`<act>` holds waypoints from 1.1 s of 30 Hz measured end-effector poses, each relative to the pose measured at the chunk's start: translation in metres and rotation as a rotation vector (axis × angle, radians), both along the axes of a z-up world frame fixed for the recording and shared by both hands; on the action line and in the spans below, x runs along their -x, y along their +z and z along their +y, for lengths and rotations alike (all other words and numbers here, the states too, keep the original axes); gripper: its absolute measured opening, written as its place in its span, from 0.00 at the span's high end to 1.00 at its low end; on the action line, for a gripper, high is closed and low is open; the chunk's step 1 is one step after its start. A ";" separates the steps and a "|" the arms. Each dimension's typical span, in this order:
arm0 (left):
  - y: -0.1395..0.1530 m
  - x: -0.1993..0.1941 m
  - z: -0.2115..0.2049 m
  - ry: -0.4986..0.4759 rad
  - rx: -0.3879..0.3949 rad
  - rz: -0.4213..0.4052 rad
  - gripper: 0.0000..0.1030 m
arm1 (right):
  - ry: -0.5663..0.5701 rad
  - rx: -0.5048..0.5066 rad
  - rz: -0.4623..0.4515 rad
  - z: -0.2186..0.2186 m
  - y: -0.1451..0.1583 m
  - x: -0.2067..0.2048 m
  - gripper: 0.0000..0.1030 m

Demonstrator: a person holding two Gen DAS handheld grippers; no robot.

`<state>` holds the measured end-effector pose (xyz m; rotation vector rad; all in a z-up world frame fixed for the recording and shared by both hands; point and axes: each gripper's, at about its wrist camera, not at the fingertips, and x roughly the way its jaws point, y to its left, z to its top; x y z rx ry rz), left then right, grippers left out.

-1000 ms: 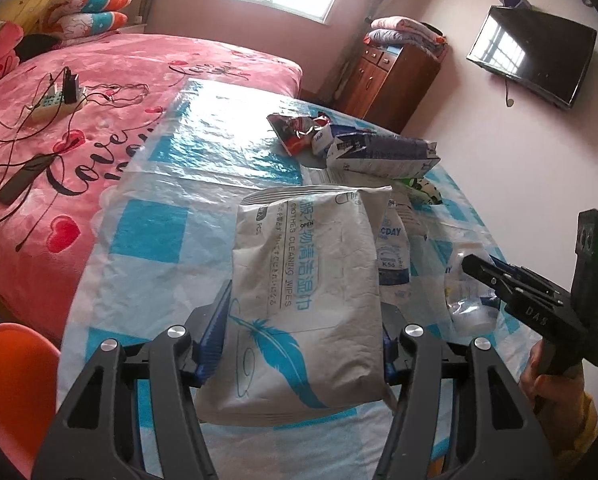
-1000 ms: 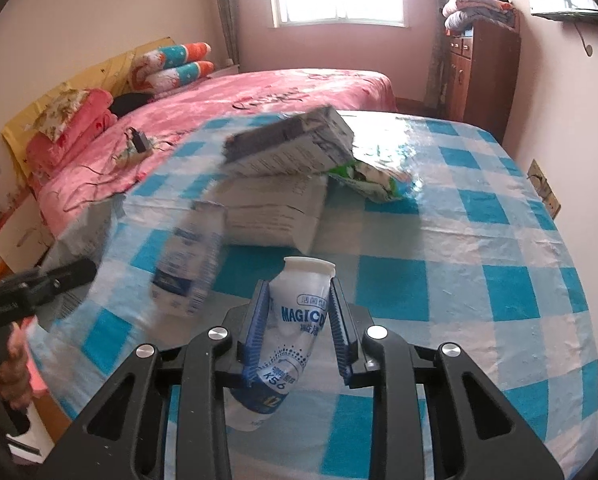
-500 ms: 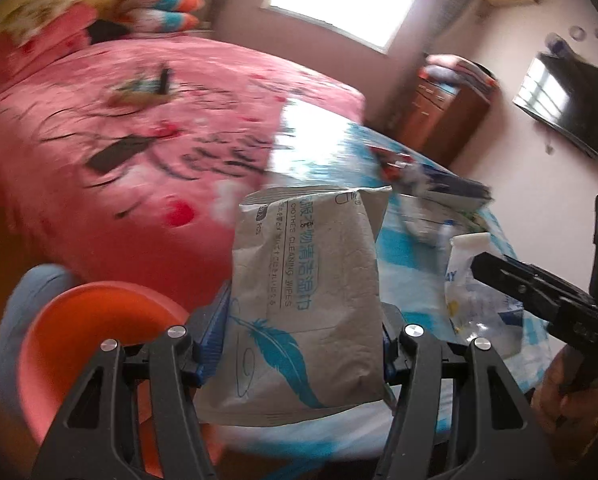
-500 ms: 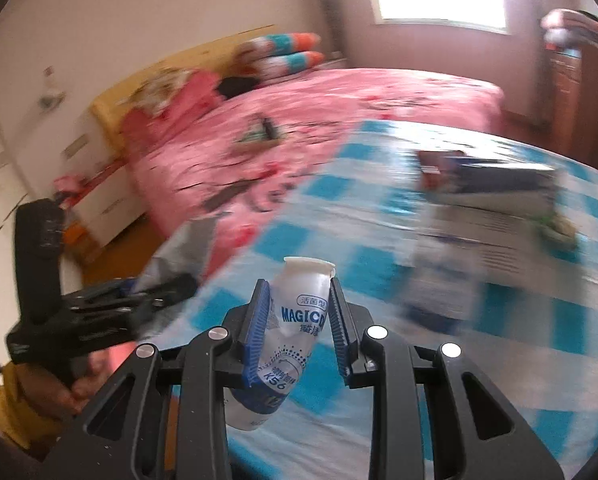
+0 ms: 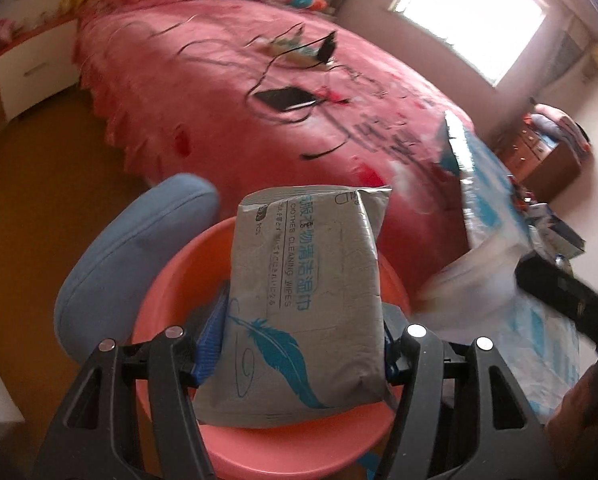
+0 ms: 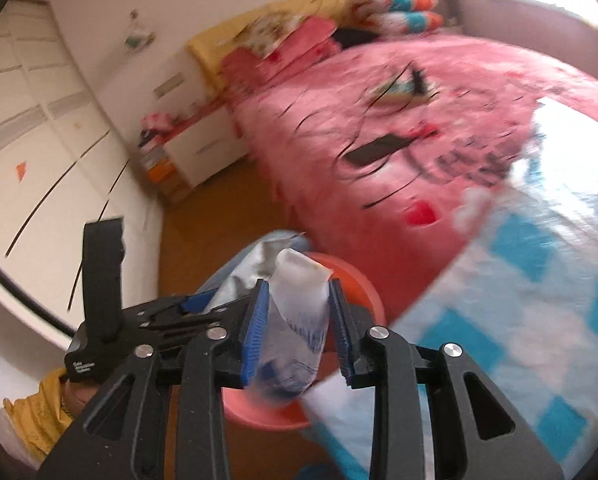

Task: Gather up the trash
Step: 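Carry the package and bottle to the bucket and open both grippers, then move both grippers back toward the remaining trash on the table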

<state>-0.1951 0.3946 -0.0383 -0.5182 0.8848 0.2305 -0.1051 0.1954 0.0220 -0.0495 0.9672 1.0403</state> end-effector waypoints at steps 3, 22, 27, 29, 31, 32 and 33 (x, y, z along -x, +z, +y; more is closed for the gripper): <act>-0.011 0.001 0.009 0.032 -0.006 0.021 0.38 | -0.010 -0.011 0.050 -0.007 -0.011 0.004 0.40; -0.023 -0.006 0.012 0.088 -0.093 0.088 0.21 | -0.279 0.023 -0.231 -0.119 0.018 0.002 0.13; -0.021 -0.013 0.001 0.072 -0.118 0.165 0.21 | -0.317 0.016 -0.244 -0.135 0.023 0.001 0.11; -0.015 -0.015 -0.002 0.075 -0.103 0.157 0.21 | -0.341 0.014 -0.257 -0.144 0.025 -0.001 0.11; -0.008 -0.017 -0.007 0.073 -0.099 0.144 0.21 | -0.366 0.015 -0.274 -0.152 0.027 -0.003 0.11; -0.003 -0.019 -0.011 0.066 -0.099 0.128 0.21 | -0.383 0.016 -0.286 -0.158 0.028 -0.005 0.11; 0.001 -0.020 -0.015 0.060 -0.099 0.113 0.21 | -0.394 0.017 -0.293 -0.162 0.030 -0.006 0.11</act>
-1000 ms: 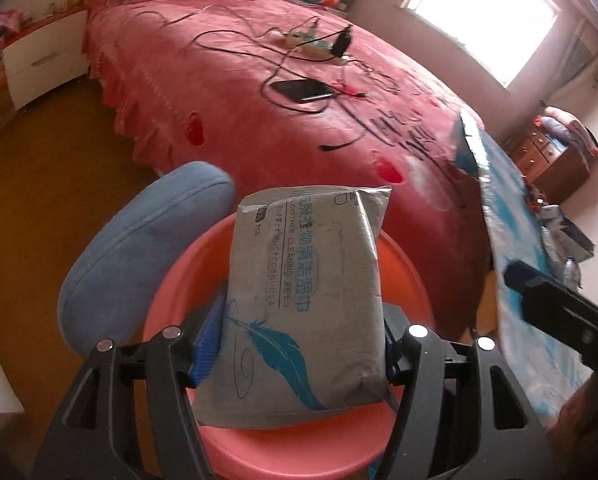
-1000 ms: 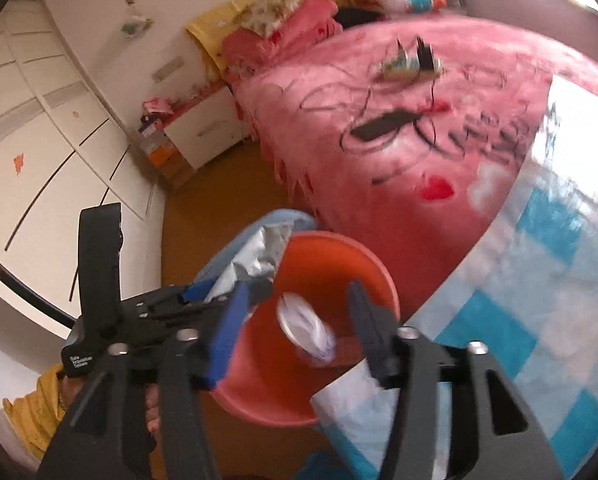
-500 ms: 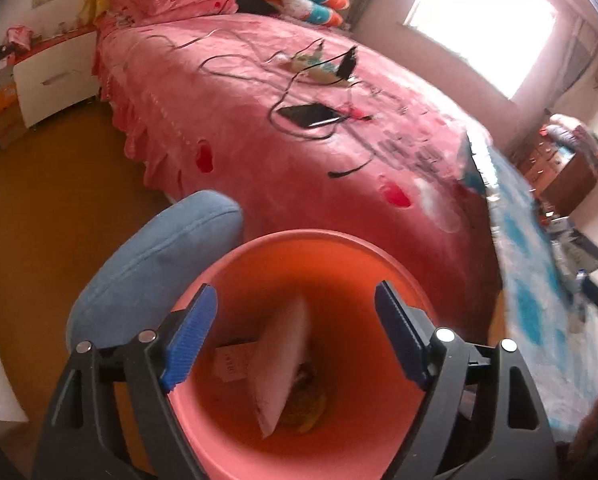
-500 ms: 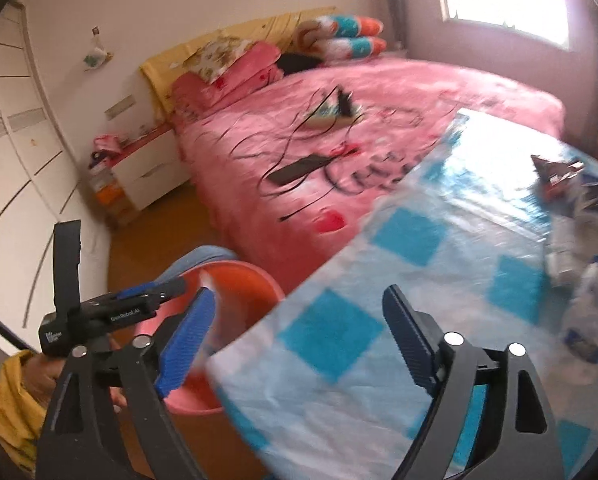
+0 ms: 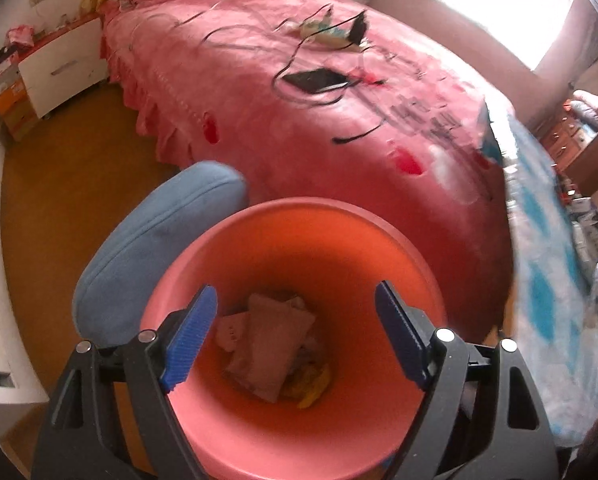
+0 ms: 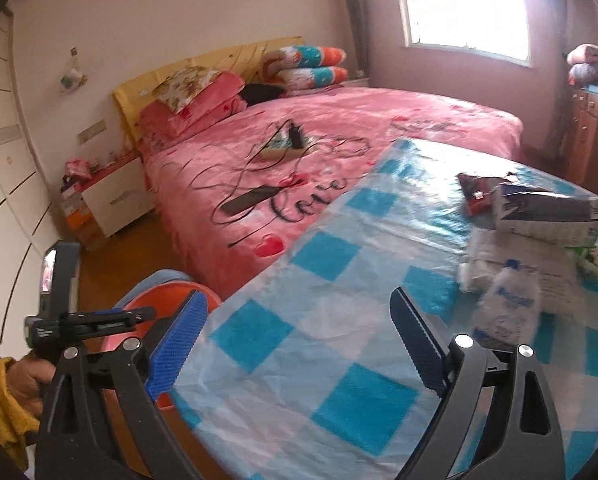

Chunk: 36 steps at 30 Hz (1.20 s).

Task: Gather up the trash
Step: 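Move both grippers back toward the remaining trash on the table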

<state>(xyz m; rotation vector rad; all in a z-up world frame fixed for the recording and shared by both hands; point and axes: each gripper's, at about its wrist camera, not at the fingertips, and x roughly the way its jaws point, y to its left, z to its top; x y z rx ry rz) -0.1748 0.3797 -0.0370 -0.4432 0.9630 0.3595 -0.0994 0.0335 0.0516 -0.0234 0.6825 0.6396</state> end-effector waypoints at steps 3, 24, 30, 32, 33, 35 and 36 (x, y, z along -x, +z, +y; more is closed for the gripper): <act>0.015 -0.007 -0.017 -0.023 -0.006 -0.038 0.21 | -0.048 -0.003 -0.010 -0.017 0.000 -0.006 0.11; 0.071 -0.058 -0.155 -0.313 0.034 -0.164 0.21 | -0.283 0.009 -0.077 -0.115 -0.002 -0.025 0.11; 0.073 -0.067 -0.190 -0.385 0.033 -0.163 0.21 | -0.330 0.020 -0.085 -0.136 -0.003 -0.027 0.11; 0.074 -0.070 -0.201 -0.408 0.032 -0.165 0.21 | -0.346 0.029 -0.091 -0.143 -0.003 -0.028 0.11; 0.074 -0.072 -0.207 -0.419 0.032 -0.165 0.21 | -0.354 0.032 -0.092 -0.146 -0.004 -0.029 0.11; 0.075 -0.075 -0.215 -0.438 0.031 -0.166 0.21 | -0.372 0.036 -0.091 -0.154 -0.005 -0.031 0.11; 0.075 -0.076 -0.220 -0.447 0.031 -0.166 0.21 | -0.380 0.036 -0.089 -0.158 -0.005 -0.032 0.11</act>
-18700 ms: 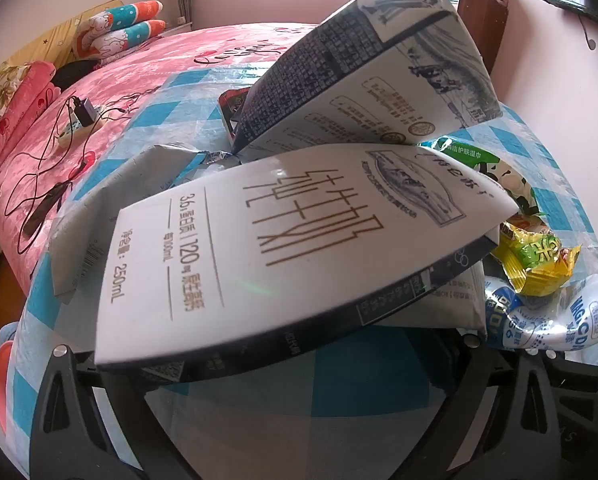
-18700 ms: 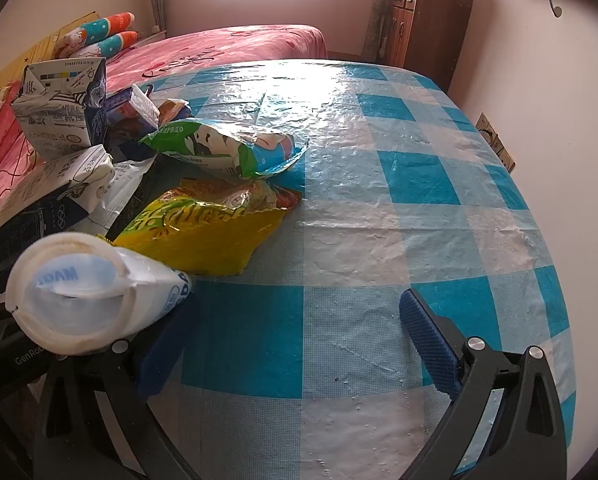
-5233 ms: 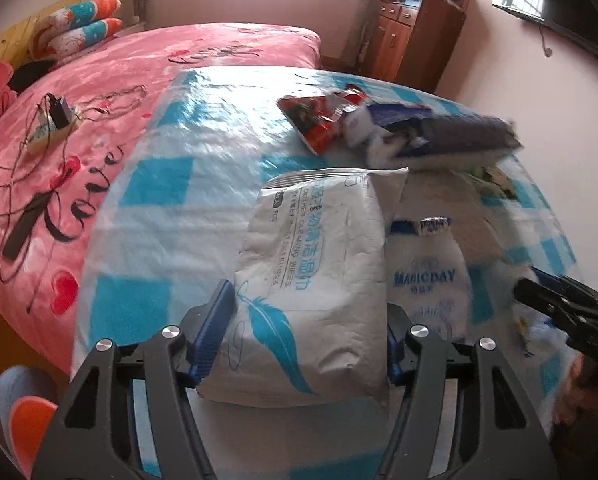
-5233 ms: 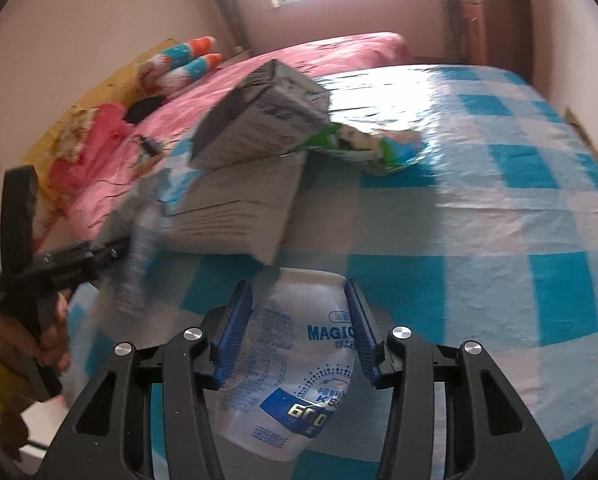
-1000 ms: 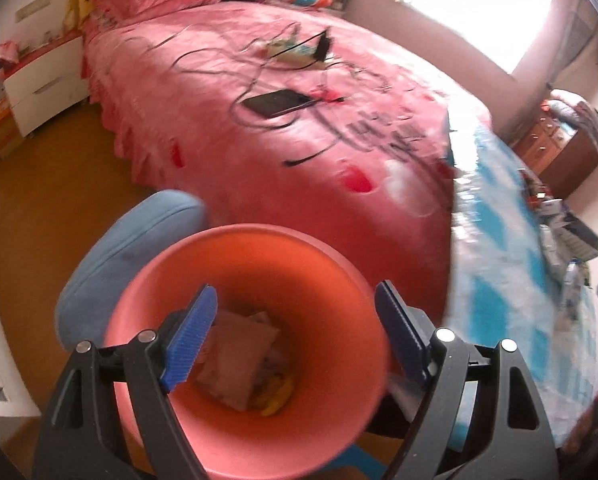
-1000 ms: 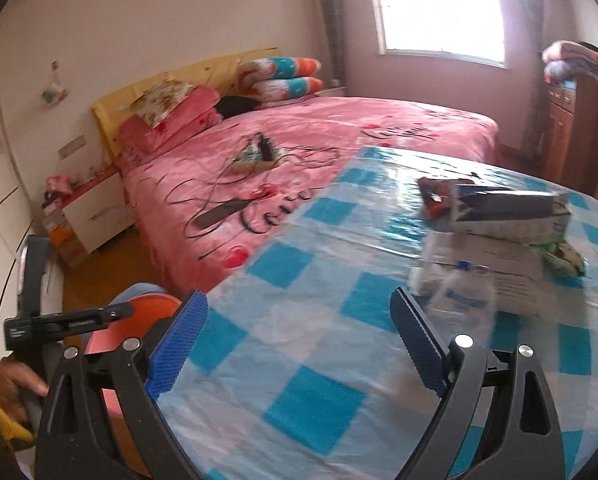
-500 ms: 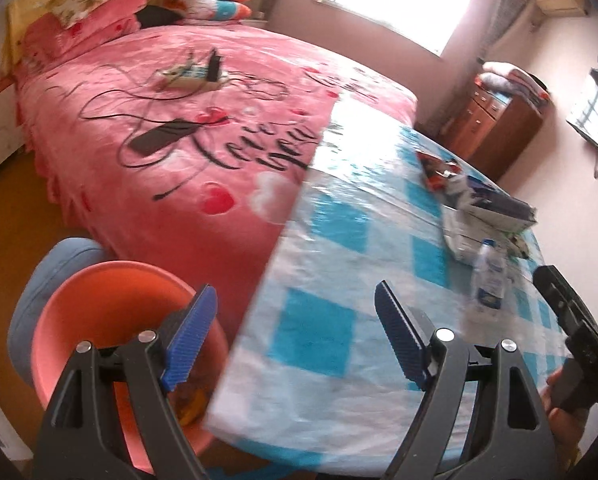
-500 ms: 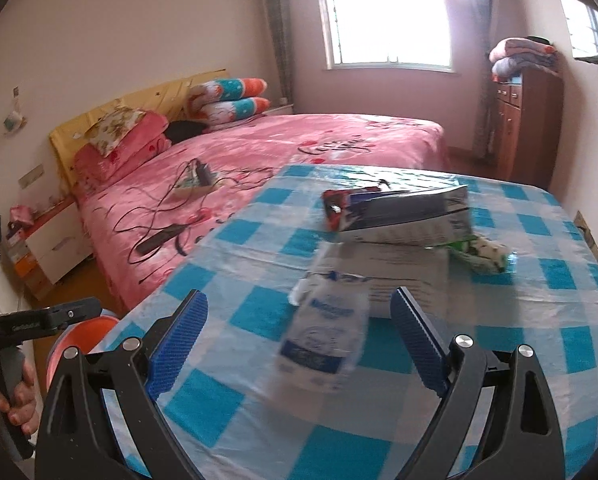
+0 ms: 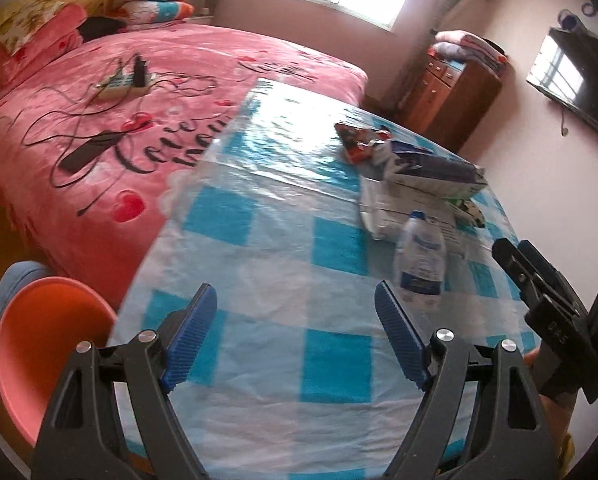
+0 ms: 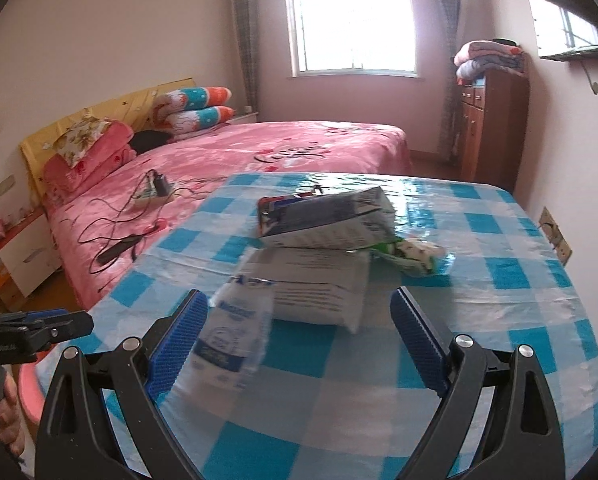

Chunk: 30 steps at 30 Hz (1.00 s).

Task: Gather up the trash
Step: 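Move both grippers back toward the remaining trash on the table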

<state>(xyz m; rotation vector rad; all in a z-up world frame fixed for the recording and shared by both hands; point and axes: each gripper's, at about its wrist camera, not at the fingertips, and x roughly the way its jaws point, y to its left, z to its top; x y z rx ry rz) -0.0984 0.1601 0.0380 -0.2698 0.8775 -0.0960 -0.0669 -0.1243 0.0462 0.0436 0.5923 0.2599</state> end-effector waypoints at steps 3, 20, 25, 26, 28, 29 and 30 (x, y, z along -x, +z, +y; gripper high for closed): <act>0.001 -0.003 -0.015 -0.028 -0.003 -0.002 0.21 | -0.026 0.000 0.008 -0.011 -0.003 -0.003 0.11; 0.004 -0.023 -0.078 -0.138 -0.037 0.002 0.21 | -0.124 -0.034 0.083 -0.064 -0.020 -0.024 0.11; 0.011 -0.035 -0.092 -0.169 -0.025 -0.008 0.21 | -0.145 -0.096 0.136 -0.085 -0.029 -0.036 0.11; 0.014 -0.039 -0.095 -0.182 -0.026 -0.012 0.21 | -0.149 -0.107 0.144 -0.089 -0.030 -0.038 0.11; 0.018 -0.047 -0.101 -0.208 -0.030 -0.024 0.21 | -0.154 -0.139 0.162 -0.097 -0.032 -0.042 0.11; 0.022 -0.052 -0.105 -0.223 -0.034 -0.031 0.21 | -0.158 -0.156 0.171 -0.102 -0.033 -0.044 0.11; 0.024 -0.056 -0.106 -0.232 -0.039 -0.037 0.21 | -0.162 -0.171 0.179 -0.106 -0.035 -0.047 0.11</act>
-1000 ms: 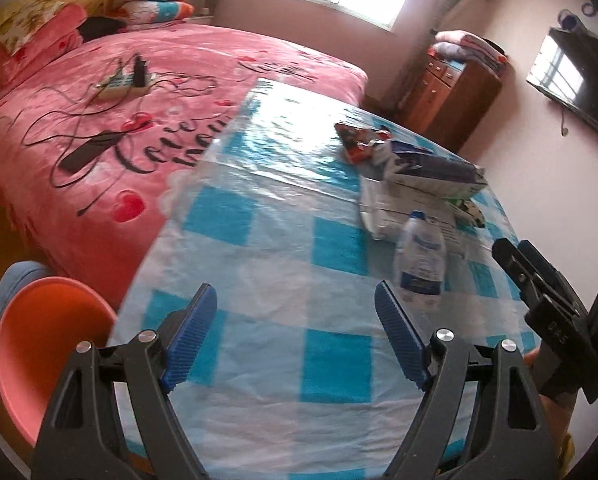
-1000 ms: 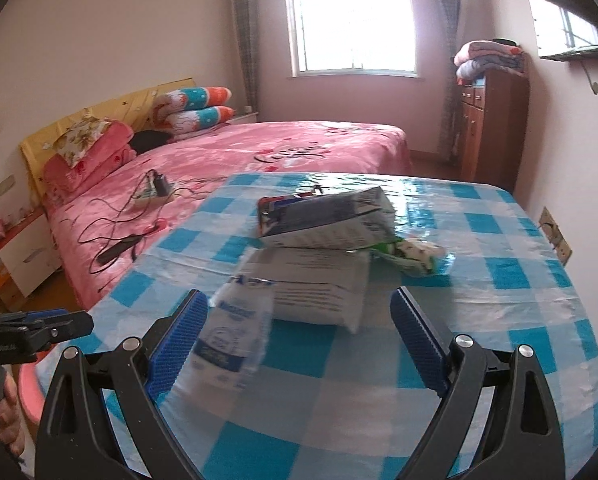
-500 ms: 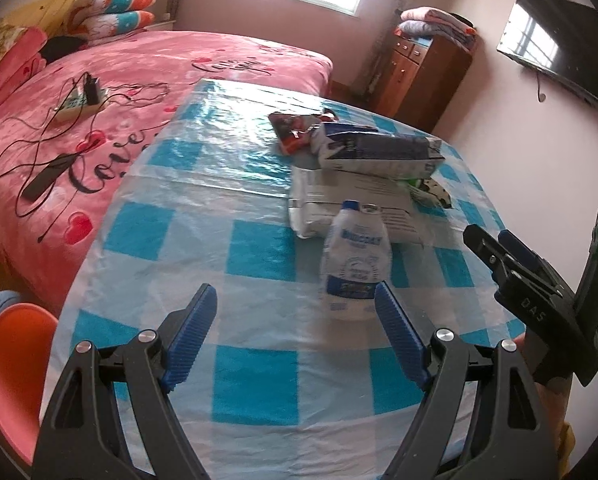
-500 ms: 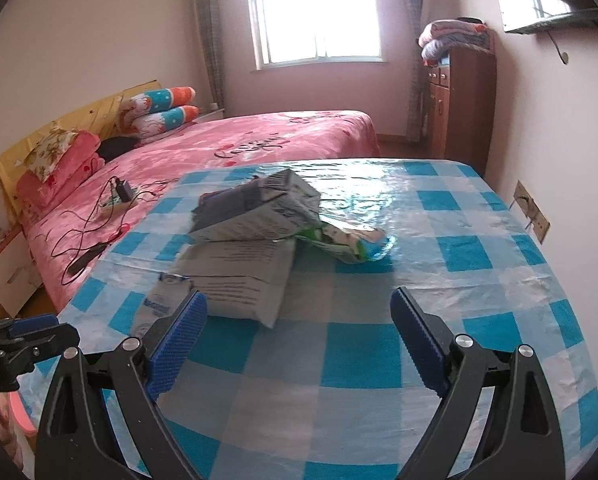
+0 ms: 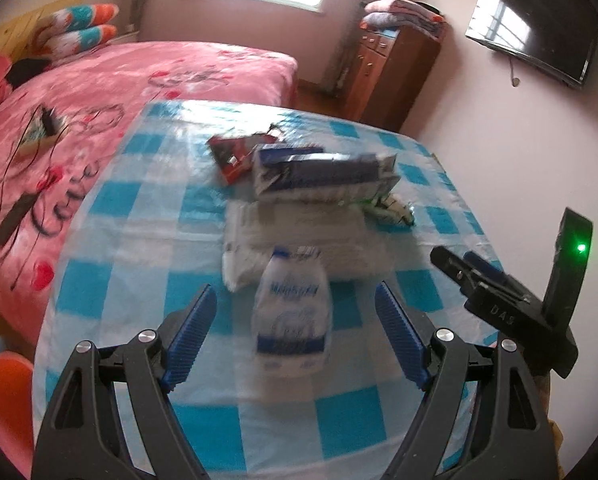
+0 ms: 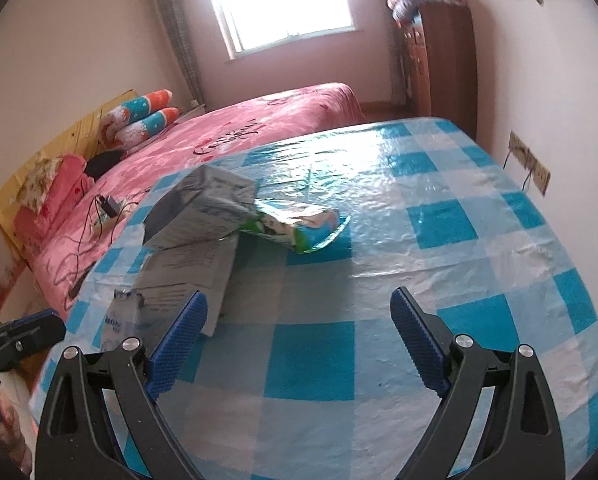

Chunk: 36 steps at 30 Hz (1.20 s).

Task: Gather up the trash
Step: 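Move both grippers back toward the remaining trash on the table, then grasp the dark blue box with the left gripper while the right gripper grasps the cartoon snack bag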

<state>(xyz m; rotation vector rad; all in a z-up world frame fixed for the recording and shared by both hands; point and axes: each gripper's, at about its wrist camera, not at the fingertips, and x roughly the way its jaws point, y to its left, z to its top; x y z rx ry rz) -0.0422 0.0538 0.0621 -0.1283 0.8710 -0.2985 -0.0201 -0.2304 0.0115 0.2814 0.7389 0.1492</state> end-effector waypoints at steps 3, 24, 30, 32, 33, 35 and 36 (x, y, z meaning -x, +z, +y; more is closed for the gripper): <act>0.008 -0.020 -0.005 -0.020 0.000 -0.010 0.21 | 0.001 -0.037 0.012 -0.007 -0.003 -0.005 0.11; 0.005 -0.084 -0.091 -0.589 -0.453 -0.239 0.21 | 0.083 -0.140 0.112 -0.020 -0.016 -0.058 0.11; -0.017 -0.099 -0.098 -0.650 -0.530 -0.204 0.35 | 0.120 -0.098 0.157 -0.014 -0.018 -0.079 0.11; -0.020 -0.103 -0.099 -0.638 -0.537 -0.203 0.38 | 0.115 -0.095 0.164 -0.014 -0.020 -0.082 0.11; -0.020 -0.105 -0.098 -0.634 -0.524 -0.201 0.42 | 0.115 -0.097 0.166 -0.015 -0.020 -0.083 0.11; -0.020 -0.107 -0.095 -0.624 -0.502 -0.202 0.44 | 0.116 -0.096 0.172 -0.016 -0.020 -0.088 0.11; -0.020 -0.107 -0.094 -0.623 -0.498 -0.204 0.44 | 0.116 -0.089 0.169 -0.015 -0.019 -0.090 0.11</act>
